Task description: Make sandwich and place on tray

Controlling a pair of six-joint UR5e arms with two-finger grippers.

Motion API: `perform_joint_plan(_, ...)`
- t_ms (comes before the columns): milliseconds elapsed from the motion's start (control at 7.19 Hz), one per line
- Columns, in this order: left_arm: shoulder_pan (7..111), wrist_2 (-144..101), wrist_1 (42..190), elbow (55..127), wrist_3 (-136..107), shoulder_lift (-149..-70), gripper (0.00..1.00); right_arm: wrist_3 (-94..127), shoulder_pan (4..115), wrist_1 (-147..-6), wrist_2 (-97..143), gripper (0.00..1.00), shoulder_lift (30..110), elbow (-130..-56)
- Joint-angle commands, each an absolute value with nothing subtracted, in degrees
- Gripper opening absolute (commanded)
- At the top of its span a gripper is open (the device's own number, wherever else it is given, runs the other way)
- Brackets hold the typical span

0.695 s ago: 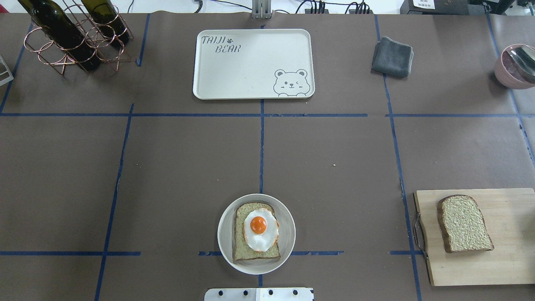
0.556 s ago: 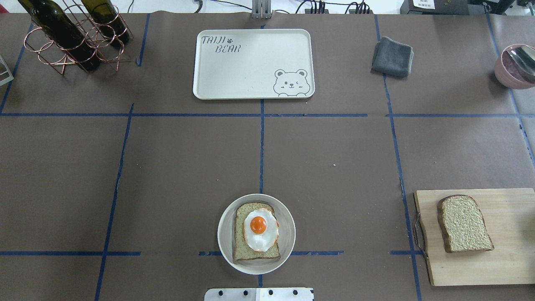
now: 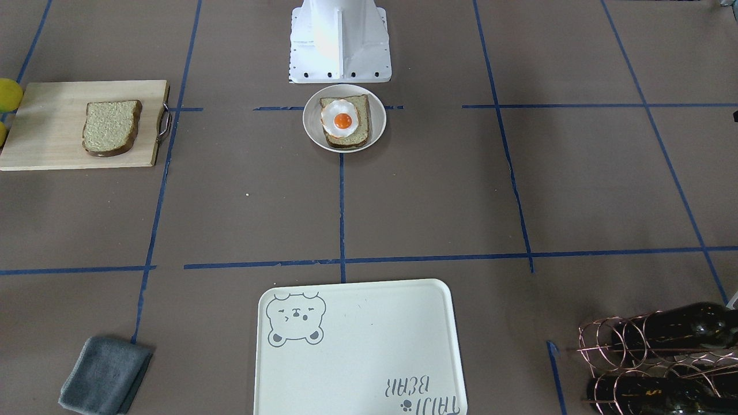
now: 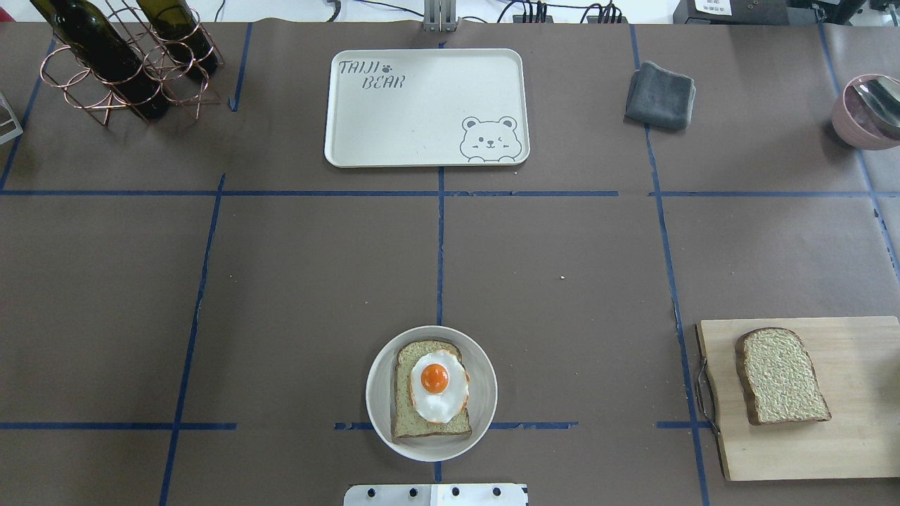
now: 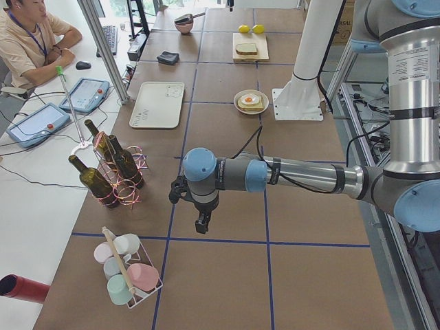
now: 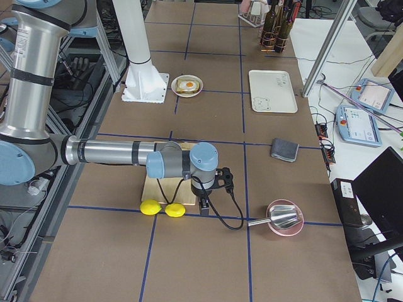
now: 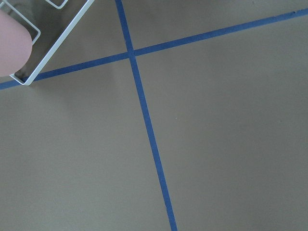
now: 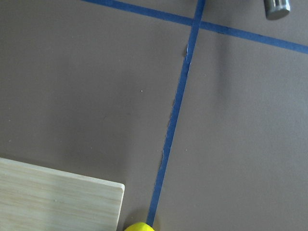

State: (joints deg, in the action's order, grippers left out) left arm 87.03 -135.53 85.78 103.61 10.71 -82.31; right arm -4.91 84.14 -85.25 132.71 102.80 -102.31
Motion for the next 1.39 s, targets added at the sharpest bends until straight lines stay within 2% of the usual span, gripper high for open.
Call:
perform_joint_plan(0,86.92,-135.53,85.78,103.36,10.63,-82.44,1.0,-3.17,84.28,-86.74,136.81,1.0,99.67,-99.67)
perform_joint_plan(417,86.57,-135.53,85.78,103.27,10.63,-82.44,1.0,3.81,82.89,-79.93,139.9,1.0,103.42,-106.93)
perform_joint_plan(695,85.79,-135.62,85.78,103.18,10.64,-82.35,1.0,19.65,77.12,-56.81,141.59,1.0,110.63,-106.96)
perform_joint_plan(974,85.52,-135.62,85.78,103.27,10.63,-82.44,1.0,45.16,63.87,-36.37,137.75,0.98,113.02,-106.53)
perform_joint_plan(1252,85.52,-135.62,85.78,103.27,10.63,-82.44,1.0,57.51,49.73,-29.48,126.02,0.92,113.47,-106.52)
